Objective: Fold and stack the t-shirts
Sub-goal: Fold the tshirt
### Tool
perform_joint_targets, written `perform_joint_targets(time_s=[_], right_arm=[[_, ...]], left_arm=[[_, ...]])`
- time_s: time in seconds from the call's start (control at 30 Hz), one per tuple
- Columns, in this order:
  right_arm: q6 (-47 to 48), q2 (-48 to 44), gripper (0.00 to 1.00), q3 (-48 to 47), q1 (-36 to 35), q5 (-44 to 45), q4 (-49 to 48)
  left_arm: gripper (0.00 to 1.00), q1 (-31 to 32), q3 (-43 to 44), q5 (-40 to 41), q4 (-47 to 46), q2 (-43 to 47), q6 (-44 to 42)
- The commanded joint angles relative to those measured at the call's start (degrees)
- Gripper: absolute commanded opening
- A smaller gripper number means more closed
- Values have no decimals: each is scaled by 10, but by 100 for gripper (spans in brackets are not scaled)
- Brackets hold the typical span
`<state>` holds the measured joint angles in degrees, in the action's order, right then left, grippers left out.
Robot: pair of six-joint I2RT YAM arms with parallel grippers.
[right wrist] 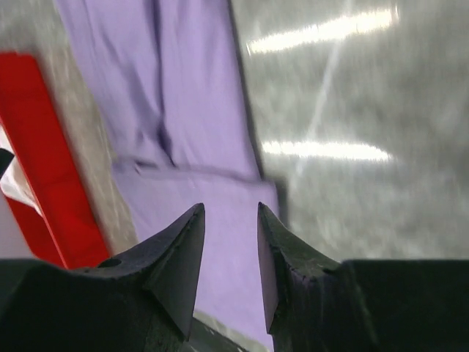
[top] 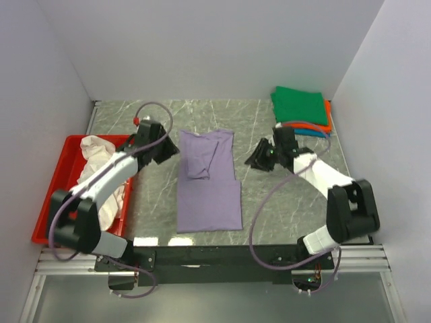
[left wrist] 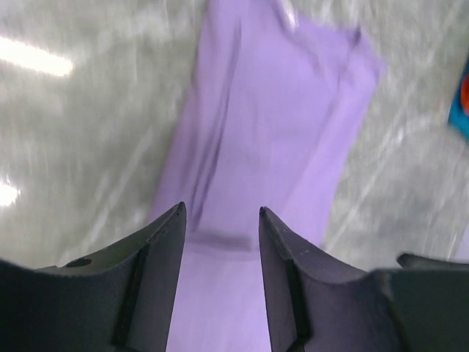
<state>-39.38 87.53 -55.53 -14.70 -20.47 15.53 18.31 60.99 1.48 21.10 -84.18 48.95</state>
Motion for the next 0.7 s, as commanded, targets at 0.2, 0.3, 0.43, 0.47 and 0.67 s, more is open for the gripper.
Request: perform_joint_targets(time_s=[0.2, 0.3, 0.43, 0.47, 0.67], right_arm=[[-12, -245, 42, 239, -73, 8, -10], [-25, -297, 42, 285, -103, 8, -1], [-59, -325, 42, 347, -160, 7, -15], [-75, -324, 42, 353, -175, 5, -22], [-103, -315, 42, 374, -232, 10, -28]], left_arm=[[49, 103, -226, 22, 29, 231, 77], [49, 132, -273, 20, 56, 283, 101], [49, 178, -319, 15, 82, 321, 153], [49, 186, -326, 13, 85, 328, 163], [44, 238, -375, 1, 98, 383, 231]])
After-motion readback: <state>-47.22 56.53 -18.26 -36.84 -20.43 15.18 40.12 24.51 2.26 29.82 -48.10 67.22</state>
